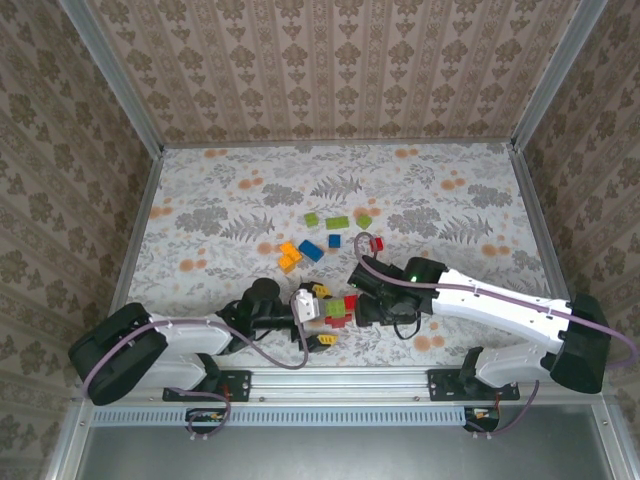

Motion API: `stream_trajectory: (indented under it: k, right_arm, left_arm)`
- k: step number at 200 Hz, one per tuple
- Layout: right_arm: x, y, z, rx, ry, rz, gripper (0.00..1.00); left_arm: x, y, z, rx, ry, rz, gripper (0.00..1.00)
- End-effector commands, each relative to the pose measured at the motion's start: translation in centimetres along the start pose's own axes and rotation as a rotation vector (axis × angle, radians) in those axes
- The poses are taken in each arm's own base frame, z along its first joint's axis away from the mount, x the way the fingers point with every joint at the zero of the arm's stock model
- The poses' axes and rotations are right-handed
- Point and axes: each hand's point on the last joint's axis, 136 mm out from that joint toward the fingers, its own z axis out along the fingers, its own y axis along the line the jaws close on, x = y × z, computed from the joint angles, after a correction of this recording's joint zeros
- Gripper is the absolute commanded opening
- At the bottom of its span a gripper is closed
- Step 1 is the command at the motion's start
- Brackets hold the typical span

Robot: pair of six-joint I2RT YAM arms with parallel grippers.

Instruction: Assemble a carrot with lego

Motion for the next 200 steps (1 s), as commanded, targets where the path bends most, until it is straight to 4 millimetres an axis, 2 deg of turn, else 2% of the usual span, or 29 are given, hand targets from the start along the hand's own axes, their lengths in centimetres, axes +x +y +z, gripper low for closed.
stream_trajectory:
  k: [1,57,131,200]
  right_arm:
    - [0.6,0.4,0.5,-0.032,0.007,0.014,0.66]
    - [0.7,0.0,2.1,0.002,0.011,0.011,0.66]
    - [-0.9,-1.7,2.7,0.036,-0.016,0.071,0.66]
    - [-2.5,-2.1,4.1,0.057,0.002,0.081,0.65]
  left_arm:
    - [-0.1,-0.5,0.0,0.032,-0.013,-0.01,1.0]
    - [-0.1,-0.5,-0.1,0.033,-0.013,-0.014,1.0]
    - [-0.1,-0.4,0.0,0.03,-0.011,-0.013,1.0]
    - [0.0,-0.3,0.0,0.027,-0.007,-0.014,1.0]
